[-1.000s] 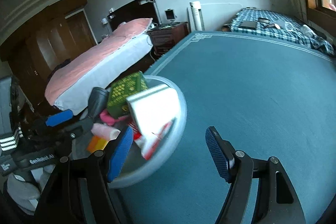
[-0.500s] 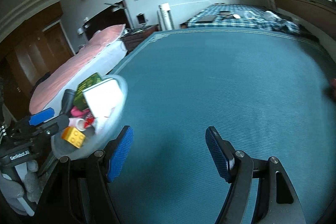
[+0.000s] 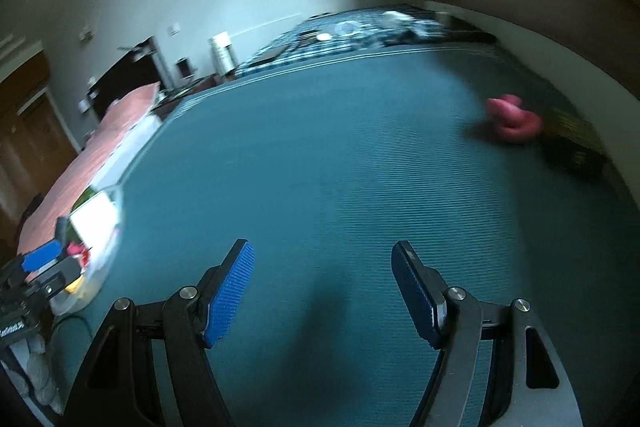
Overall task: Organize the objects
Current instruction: 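Withdraw both open tools from the bowl toward the pink roller and dark box, then grasp the dark green printed box with the right tool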
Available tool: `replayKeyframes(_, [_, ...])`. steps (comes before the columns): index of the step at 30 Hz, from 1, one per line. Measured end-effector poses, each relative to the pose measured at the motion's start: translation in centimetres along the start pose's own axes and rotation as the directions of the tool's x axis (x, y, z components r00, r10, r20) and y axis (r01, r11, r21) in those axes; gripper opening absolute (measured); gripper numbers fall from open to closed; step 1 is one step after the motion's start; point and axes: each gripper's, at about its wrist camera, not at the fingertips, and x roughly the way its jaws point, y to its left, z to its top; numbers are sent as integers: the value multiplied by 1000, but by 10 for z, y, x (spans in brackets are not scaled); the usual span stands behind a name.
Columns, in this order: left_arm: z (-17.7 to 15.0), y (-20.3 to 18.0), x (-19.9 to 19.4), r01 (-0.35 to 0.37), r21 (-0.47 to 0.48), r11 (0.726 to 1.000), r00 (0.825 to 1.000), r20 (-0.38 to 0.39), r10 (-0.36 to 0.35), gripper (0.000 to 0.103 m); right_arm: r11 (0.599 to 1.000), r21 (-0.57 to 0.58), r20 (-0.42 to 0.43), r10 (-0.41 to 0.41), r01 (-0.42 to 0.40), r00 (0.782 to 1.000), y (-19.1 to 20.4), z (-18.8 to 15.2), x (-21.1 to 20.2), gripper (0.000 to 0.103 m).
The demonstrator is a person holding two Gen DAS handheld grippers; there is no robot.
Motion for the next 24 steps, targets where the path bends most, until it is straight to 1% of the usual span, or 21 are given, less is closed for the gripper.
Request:
replayKeyframes(5, [3,-27,8,33,36,999,999,-10,-33,92,995,61,14,-76,75,997,-39,4,-9,73])
replayKeyframes(9, [7,-46,15,58,65,996,998,-21,-56,92,984,121,19,-134,130,991,-70,7,-13,73])
replayKeyframes(15, [13,-69,23,88,105,991,996,-29,-86,92,964,176,18,-203,197,979,-106,13,-15,73])
replayKeyframes(24, [19,-95,36,126,142,982,991,-50,-120,92,938,215,26,-285,273,958,-140,29,-18,73])
